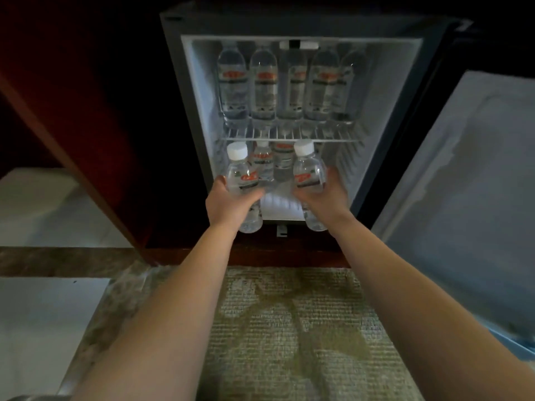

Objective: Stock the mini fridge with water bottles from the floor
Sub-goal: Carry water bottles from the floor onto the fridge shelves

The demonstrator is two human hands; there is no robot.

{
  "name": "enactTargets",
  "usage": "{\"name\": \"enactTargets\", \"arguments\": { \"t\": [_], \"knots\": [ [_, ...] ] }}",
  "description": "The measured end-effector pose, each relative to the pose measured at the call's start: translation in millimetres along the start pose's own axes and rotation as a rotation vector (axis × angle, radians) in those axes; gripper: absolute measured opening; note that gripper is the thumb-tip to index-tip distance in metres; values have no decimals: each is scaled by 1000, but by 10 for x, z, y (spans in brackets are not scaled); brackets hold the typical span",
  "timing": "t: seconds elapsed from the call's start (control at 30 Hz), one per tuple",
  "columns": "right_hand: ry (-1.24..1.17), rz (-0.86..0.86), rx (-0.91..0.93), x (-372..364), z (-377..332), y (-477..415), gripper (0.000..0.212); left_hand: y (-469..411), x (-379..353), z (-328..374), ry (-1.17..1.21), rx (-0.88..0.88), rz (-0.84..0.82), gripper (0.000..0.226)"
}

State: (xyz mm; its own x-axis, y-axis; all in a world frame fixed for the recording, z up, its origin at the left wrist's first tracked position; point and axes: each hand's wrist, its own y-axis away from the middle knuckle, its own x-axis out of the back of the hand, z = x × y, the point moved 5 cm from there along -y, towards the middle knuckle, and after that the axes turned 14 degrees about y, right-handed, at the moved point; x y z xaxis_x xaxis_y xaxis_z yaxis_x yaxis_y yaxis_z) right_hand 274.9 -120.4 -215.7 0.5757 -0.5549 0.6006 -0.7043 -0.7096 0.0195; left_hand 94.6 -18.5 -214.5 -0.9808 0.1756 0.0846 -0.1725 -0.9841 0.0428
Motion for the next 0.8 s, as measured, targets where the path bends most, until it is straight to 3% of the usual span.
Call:
{"name": "enactTargets", "arguments": {
  "t": [0.23, 0.37, 0.53, 0.8],
  "knots": [
    [-43, 38, -95, -560, 384, -557, 65, -527, -55, -509, 13, 14, 104, 57],
    [-61, 115, -101, -770, 497, -869, 53, -699, -193, -662, 40, -9, 58, 58],
    [2, 188, -148, -963, 595, -1180, 73, -820, -237, -756, 14, -17, -41, 56],
    [171, 130, -181, -1157, 565, -1645, 72, -859, -157, -847, 0, -20, -30, 53]
  ]
}}
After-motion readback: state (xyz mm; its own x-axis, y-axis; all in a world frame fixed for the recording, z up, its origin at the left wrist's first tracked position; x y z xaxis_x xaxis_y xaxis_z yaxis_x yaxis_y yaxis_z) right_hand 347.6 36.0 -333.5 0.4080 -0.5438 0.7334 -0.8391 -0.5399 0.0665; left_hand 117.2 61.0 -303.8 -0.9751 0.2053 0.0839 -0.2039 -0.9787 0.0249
